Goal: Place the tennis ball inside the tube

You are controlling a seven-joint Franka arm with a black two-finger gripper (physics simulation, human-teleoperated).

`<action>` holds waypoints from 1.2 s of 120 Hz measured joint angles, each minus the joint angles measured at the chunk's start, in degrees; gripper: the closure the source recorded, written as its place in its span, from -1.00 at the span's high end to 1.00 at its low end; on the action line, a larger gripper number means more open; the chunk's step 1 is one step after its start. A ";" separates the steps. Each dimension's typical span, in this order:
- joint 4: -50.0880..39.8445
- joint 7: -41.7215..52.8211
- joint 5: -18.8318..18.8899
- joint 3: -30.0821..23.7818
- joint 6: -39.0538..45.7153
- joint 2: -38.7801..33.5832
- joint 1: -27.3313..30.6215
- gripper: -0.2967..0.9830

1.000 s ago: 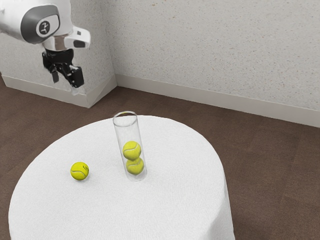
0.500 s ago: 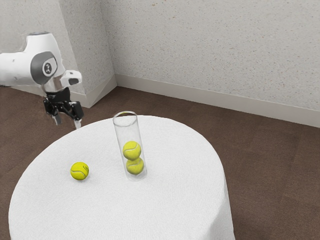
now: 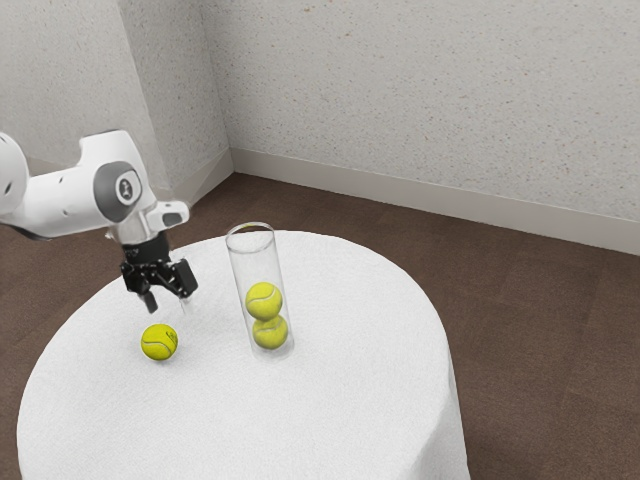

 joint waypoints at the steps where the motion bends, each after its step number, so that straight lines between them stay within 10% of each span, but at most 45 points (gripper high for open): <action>1: -0.24 0.00 0.09 0.17 -0.02 -0.16 -0.06 0.53; 53: -4.40 -0.96 3.51 2.23 -0.20 0.76 0.69 0.54; 98: -1.24 -2.50 19.74 2.41 8.24 -2.78 -0.73 0.54; 144: 3.23 -3.31 22.44 -3.66 12.29 0.88 2.14 0.54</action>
